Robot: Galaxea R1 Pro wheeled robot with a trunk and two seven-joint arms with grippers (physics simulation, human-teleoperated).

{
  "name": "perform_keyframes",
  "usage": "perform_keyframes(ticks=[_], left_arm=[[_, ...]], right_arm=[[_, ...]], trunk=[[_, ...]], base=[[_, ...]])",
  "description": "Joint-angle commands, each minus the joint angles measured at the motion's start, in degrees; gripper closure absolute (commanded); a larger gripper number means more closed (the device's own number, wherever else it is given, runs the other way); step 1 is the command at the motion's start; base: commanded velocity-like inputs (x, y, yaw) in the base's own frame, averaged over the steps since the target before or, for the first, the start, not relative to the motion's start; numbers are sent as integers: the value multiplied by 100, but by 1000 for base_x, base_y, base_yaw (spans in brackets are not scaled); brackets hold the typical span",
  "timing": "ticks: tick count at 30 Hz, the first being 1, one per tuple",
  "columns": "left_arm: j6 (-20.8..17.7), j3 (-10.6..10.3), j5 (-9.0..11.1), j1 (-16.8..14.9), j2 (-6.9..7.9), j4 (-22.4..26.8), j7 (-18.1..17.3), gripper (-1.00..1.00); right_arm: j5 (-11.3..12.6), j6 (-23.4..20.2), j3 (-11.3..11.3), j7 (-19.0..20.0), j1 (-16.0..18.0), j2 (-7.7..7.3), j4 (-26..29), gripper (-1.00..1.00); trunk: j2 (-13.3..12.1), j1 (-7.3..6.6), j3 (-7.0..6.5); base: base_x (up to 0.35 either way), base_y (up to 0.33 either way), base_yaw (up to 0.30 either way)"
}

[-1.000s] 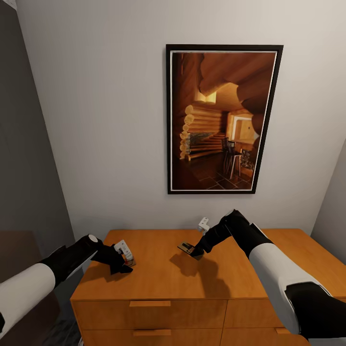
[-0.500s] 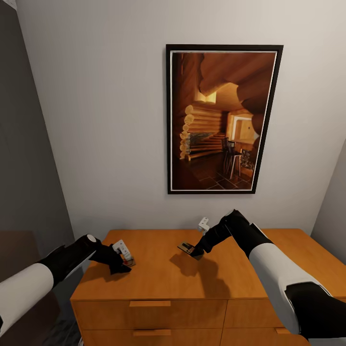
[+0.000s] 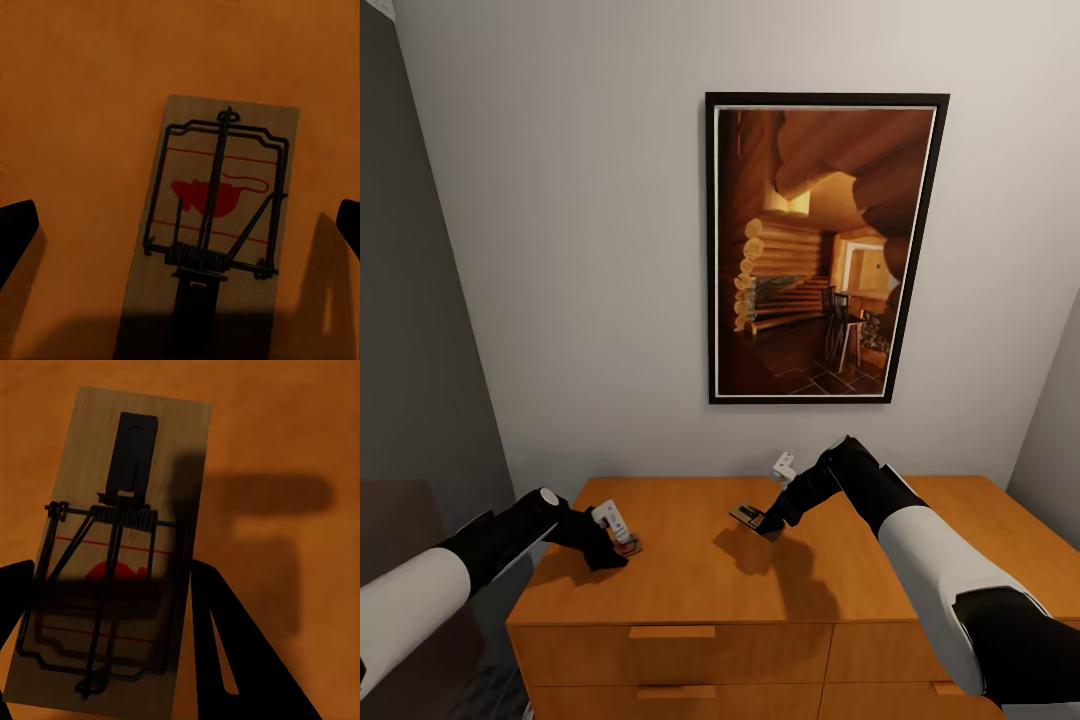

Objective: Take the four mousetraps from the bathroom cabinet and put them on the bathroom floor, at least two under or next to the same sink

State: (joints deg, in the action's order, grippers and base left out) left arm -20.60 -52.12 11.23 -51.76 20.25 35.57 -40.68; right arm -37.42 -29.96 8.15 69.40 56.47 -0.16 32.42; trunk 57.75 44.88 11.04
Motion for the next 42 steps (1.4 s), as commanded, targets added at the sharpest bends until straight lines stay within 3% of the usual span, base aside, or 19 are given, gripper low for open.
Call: perform_keyframes(ticks=[1,42], left_arm=[[-40,-32,59,-9,5,9,12,-100],[-14,-52,51,-9,-64,2,7,-100]], right_arm=[[-2,-80,11,27,4,-2,10,100],[-2,-80,11,26,4,-2,10,100]], trunk=[[7,1,9],[7,1,9]], base=[[0,0,0],[0,0,0]])
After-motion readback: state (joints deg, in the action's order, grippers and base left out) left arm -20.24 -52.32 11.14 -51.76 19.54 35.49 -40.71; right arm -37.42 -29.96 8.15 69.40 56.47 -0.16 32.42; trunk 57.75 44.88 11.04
